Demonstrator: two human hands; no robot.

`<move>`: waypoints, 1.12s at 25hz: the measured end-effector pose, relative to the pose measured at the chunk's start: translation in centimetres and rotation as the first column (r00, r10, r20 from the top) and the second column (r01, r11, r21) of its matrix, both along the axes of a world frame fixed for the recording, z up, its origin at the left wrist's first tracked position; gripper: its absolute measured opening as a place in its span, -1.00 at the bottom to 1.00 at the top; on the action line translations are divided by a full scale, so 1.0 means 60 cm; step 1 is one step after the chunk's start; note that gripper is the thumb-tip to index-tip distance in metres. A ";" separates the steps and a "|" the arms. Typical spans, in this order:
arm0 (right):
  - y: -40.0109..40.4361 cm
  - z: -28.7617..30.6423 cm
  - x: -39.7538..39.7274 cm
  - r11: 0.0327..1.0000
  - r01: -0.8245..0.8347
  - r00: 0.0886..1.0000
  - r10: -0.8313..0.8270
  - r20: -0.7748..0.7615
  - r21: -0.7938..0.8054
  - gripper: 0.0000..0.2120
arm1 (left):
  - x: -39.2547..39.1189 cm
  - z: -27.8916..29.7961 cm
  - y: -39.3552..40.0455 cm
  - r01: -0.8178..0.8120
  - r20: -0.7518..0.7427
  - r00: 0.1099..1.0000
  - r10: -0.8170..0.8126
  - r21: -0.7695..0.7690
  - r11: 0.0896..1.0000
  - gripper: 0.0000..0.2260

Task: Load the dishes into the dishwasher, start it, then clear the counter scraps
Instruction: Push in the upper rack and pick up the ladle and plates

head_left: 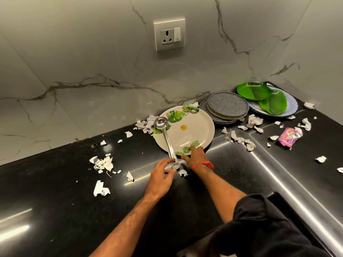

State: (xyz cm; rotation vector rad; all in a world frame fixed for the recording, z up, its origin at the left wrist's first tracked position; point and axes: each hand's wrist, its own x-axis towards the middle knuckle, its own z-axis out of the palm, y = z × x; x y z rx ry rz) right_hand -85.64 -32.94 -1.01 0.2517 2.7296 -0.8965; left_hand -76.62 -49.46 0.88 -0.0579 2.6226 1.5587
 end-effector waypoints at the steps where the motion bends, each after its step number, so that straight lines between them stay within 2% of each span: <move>1: -0.015 -0.001 0.007 0.999 0.010 1.000 -0.009 -0.003 0.033 -0.50 | -0.001 -0.003 -0.010 0.001 0.004 1.000 -0.001 -0.008 1.000 -0.70; 4: -0.062 -0.011 0.040 0.996 0.092 0.995 -0.092 -0.032 0.019 -0.51 | 0.000 -0.017 -0.044 -0.054 0.070 0.996 0.055 -0.014 0.998 -0.63; 8: -0.110 -0.024 0.066 0.992 0.048 0.999 -0.047 -0.007 0.115 -0.49 | 0.003 -0.040 -0.083 -0.128 0.181 0.975 0.125 0.004 0.992 -0.58; 12: -0.153 -0.026 0.057 0.982 0.081 0.994 -0.094 0.065 0.173 -0.48 | 0.010 -0.052 -0.103 -0.150 0.310 0.945 0.105 0.124 0.981 -0.56; 16: -0.184 -0.030 0.044 0.973 0.100 0.980 -0.133 0.149 0.206 -0.59 | 0.012 -0.057 -0.117 -0.131 0.367 0.929 0.049 0.203 0.970 -0.53; 18: -0.183 -0.034 0.046 0.982 0.166 0.975 -0.177 0.133 0.090 -0.73 | 0.010 -0.061 -0.124 -0.157 0.364 0.929 0.067 0.224 0.962 -0.55; 20: -0.166 -0.039 0.059 0.925 0.298 0.954 -0.290 0.068 -0.236 -0.87 | 0.007 -0.061 -0.131 -0.194 0.351 0.931 0.097 0.255 0.947 -0.58; 22: -0.136 -0.027 0.080 0.723 0.381 0.897 -0.441 0.040 -0.576 -0.88 | -0.002 -0.055 -0.138 -0.227 0.335 0.934 0.122 0.296 0.928 -0.60; 23: -0.114 -0.017 0.094 0.629 0.369 0.871 -0.491 0.019 -0.684 -0.88 | -0.008 -0.048 -0.140 -0.244 0.331 0.935 0.131 0.328 0.913 -0.61; 25: -0.059 0.000 0.123 0.541 0.298 0.828 -0.557 -0.070 -0.786 -0.91 | -0.022 -0.030 -0.143 -0.281 0.323 0.934 0.153 0.397 0.874 -0.62; 28: 0.039 0.016 0.196 0.503 0.261 0.741 -0.651 -0.163 -0.824 -0.89 | -0.046 0.000 -0.126 -0.314 0.300 0.934 0.193 0.437 0.842 -0.56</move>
